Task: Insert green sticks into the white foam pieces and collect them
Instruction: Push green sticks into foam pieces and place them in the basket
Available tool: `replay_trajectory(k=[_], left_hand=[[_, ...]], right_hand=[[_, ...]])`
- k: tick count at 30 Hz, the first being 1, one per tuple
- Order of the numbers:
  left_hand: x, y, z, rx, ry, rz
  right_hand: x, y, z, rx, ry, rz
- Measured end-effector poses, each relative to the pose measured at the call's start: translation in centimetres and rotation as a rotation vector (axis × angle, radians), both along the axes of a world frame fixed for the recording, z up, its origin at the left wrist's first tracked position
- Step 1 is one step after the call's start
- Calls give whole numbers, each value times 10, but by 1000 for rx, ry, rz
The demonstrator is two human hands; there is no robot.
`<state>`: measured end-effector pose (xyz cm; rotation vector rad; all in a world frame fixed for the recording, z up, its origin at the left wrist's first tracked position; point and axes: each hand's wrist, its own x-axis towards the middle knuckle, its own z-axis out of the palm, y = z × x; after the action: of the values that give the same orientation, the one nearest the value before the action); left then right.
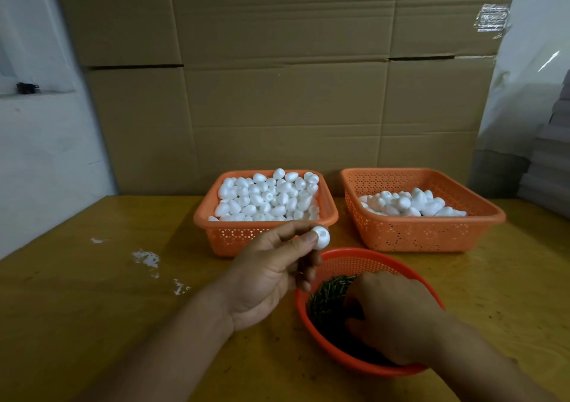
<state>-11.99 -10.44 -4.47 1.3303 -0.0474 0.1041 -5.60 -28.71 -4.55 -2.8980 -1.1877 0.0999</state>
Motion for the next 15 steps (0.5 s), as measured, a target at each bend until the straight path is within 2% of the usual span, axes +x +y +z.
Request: replay_trajectory(k=[8, 15], left_hand=[[-1, -7, -2, 20, -56, 32], [-1, -8, -5, 25, -31, 66]], right_hand=[[2, -1, -1, 65, 6, -10], [12, -4, 4, 258, 75, -87]])
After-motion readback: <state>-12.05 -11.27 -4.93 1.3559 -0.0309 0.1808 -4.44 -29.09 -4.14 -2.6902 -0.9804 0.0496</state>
